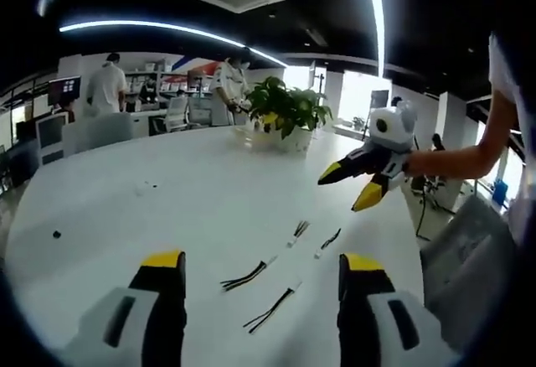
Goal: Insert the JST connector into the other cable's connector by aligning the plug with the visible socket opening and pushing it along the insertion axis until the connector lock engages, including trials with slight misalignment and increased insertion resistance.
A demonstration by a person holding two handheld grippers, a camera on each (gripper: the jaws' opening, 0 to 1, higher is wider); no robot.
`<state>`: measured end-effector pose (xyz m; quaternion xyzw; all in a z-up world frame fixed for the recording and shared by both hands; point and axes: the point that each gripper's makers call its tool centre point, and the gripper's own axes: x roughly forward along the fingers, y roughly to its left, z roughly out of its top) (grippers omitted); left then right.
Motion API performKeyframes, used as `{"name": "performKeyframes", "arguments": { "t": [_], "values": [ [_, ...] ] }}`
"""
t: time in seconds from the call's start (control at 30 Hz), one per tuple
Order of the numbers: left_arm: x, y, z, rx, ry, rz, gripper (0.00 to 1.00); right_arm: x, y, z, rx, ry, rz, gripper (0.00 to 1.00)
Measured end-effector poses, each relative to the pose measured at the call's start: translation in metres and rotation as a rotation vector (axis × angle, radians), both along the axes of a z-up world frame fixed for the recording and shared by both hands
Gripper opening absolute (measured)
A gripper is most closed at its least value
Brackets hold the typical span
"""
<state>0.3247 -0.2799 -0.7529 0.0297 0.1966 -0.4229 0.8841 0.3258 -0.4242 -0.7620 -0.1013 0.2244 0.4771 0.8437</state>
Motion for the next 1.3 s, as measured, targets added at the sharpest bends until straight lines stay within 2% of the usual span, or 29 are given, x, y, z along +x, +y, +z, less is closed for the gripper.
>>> {"name": "performKeyframes", "arguments": {
  "t": [0.33, 0.57, 0.67, 0.73, 0.8, 1.17, 1.23, 1.3],
  "values": [
    [0.014, -0.004, -0.003, -0.017, 0.006, -0.017, 0.66, 0.006, 0.007, -0.003, 0.014, 0.002, 0.02, 0.45],
    [0.017, -0.008, -0.01, -0.017, 0.02, -0.039, 0.63, 0.009, 0.008, -0.012, -0.001, 0.012, 0.035, 0.45],
    [0.019, -0.01, -0.012, -0.039, 0.031, -0.044, 0.61, 0.013, 0.009, -0.015, 0.007, 0.019, 0.037, 0.44],
    [0.021, -0.011, -0.014, -0.034, 0.032, -0.046, 0.6, 0.015, 0.01, -0.017, 0.006, 0.019, 0.04, 0.44],
    [0.022, -0.012, -0.018, -0.055, 0.063, -0.047, 0.59, 0.015, 0.011, -0.018, 0.006, 0.021, 0.044, 0.43],
    [0.027, -0.024, -0.036, -0.043, 0.075, -0.085, 0.54, 0.017, 0.015, -0.03, 0.01, 0.046, 0.073, 0.42],
    [0.029, -0.027, -0.035, -0.074, 0.092, -0.081, 0.54, 0.016, 0.019, -0.032, 0.022, 0.053, 0.082, 0.41],
    [0.029, -0.028, -0.037, -0.066, 0.081, -0.095, 0.54, 0.015, 0.023, -0.035, 0.025, 0.052, 0.098, 0.41]
  ]
}}
